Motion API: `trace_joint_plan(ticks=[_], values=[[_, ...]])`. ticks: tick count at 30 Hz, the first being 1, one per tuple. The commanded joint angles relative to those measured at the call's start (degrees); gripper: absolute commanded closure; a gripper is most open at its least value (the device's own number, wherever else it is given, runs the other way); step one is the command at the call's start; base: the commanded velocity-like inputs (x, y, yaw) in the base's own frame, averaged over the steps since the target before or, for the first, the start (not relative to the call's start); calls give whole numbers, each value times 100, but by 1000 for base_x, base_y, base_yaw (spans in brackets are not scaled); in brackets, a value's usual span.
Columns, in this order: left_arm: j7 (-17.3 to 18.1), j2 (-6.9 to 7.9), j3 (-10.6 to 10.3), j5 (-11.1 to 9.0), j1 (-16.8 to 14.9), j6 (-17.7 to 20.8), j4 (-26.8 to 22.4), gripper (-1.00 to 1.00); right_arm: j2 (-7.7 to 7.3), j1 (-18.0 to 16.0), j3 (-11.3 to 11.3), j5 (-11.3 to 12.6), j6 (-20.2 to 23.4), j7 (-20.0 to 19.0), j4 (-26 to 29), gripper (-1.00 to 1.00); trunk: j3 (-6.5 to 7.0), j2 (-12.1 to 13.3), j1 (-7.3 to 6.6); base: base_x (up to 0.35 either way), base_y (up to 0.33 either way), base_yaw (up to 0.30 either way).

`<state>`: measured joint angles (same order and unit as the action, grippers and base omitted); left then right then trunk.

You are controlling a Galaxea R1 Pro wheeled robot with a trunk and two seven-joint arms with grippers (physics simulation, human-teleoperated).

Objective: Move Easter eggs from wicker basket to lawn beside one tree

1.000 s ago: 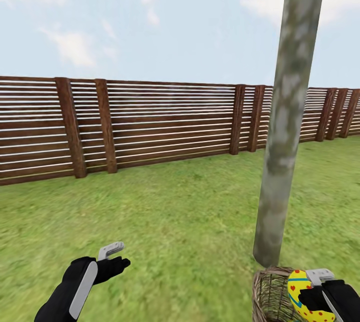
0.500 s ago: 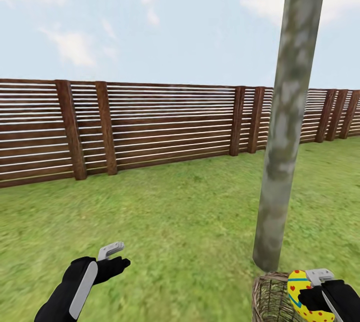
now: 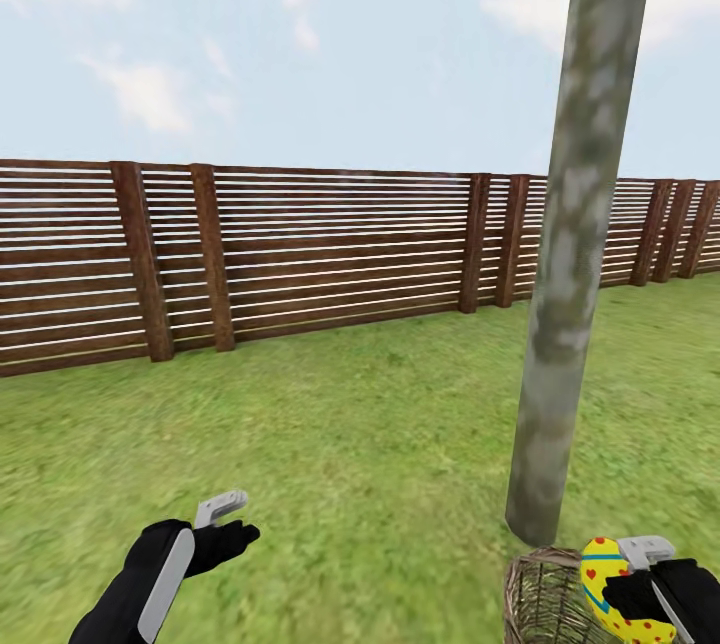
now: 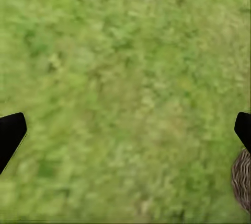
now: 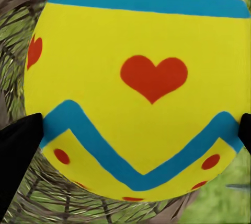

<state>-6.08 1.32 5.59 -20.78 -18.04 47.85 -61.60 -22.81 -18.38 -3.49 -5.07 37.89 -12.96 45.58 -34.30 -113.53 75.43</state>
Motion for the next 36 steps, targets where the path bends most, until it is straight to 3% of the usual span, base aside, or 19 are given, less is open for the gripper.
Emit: trace_joint_plan(ticks=[1, 7, 15, 36], values=[[-54, 23, -6, -66, -1, 23, 27, -100, -26, -1, 19, -59, 26, -49, 41, 100, -7, -3, -1, 0, 0, 0], [-52, -133, 36, -70, 2, 22, 198, -100, 25, 1, 65, -151, 34, -28, 108, 100, -7, -3, -1, 0, 107, 0], [-42, -123, 45, -75, 2, 33, 188, -100, 18, 1, 76, -152, 40, -35, 109, 100, -7, -3, -1, 16, 332, 0], [-34, -97, 92, -75, 2, 40, 175, -100, 36, 1, 80, -152, 78, -22, 117, 100, -7, -3, -1, 298, 204, 0]])
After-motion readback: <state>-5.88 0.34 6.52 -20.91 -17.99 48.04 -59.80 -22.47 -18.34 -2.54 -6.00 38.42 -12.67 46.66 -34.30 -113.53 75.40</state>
